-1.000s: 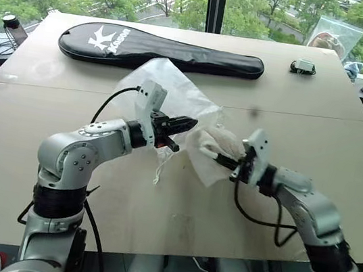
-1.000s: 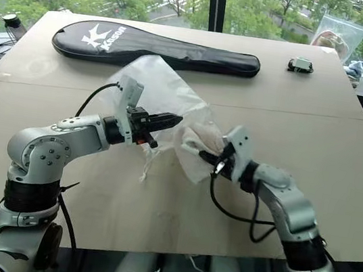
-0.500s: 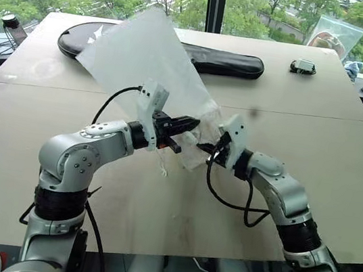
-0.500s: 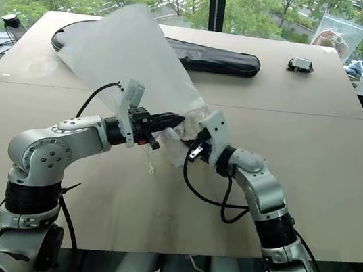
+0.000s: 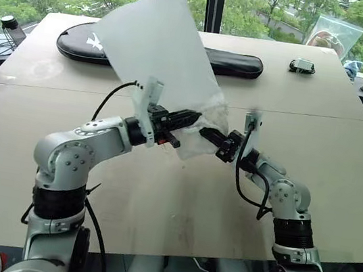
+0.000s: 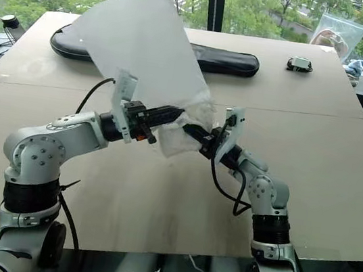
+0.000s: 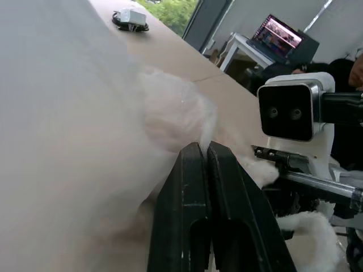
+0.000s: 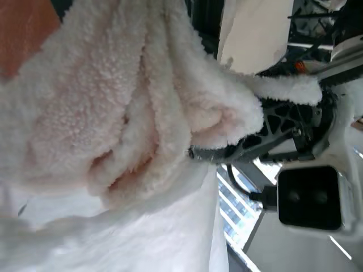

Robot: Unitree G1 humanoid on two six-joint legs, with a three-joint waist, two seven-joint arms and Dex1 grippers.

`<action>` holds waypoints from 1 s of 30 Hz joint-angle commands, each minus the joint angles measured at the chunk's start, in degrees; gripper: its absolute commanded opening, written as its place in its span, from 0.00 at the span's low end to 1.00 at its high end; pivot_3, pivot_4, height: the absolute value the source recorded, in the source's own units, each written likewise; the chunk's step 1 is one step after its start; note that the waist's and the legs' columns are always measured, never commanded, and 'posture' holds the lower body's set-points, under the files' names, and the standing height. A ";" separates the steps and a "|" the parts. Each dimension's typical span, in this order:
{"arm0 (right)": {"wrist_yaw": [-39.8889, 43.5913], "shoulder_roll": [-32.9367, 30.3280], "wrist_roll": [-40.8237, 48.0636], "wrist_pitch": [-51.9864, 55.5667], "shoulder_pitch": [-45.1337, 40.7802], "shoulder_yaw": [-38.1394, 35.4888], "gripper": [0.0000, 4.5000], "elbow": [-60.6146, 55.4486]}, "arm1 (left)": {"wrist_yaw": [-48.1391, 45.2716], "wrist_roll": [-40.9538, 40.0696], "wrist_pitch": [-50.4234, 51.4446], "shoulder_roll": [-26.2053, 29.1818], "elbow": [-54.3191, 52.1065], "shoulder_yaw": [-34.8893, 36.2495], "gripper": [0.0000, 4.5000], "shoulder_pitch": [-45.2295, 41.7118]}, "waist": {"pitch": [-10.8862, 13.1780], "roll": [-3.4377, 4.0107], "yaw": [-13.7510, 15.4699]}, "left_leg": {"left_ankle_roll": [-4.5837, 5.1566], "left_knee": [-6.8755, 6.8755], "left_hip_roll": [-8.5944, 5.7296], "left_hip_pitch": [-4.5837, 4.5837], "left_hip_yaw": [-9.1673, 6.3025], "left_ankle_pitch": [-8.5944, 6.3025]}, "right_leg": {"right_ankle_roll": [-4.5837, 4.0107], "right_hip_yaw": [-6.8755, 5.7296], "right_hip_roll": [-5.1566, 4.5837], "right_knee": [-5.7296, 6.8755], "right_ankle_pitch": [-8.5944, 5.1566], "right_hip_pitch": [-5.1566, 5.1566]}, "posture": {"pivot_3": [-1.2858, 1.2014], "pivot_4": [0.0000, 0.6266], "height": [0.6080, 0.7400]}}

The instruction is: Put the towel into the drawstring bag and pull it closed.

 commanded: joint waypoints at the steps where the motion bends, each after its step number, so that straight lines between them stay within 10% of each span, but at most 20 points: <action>1: -2.25 1.64 1.64 -2.11 -2.08 -2.87 0.01 -0.01 | 1.64 -6.75 3.77 0.45 -0.05 3.32 0.00 1.34 | 0.00 0.01 0.09 | 0.00 0.00 0.00 -0.01 0.01 0.00 | 0.00 0.00 -0.01 -0.01 0.00 0.00 | 0.52 0.24 1.00; 23: 7.26 -4.15 -6.62 -5.21 -0.89 11.81 0.01 -4.34 | 5.37 -15.03 1.57 -3.74 4.52 -2.96 0.00 -7.33 | 0.02 0.02 0.14 | 0.00 0.03 -0.03 -0.03 0.00 0.00 | 0.01 0.00 -0.02 -0.02 0.00 0.01 | 0.52 0.24 1.00; 30: -4.20 -0.60 -13.49 -9.09 -5.47 7.56 0.01 6.27 | 5.15 -18.63 4.22 -2.04 0.96 -4.58 0.00 -3.77 | 0.02 0.03 0.04 | -0.01 0.03 -0.03 -0.02 0.01 0.00 | 0.00 0.01 -0.01 0.00 0.00 0.00 | 0.52 0.24 1.00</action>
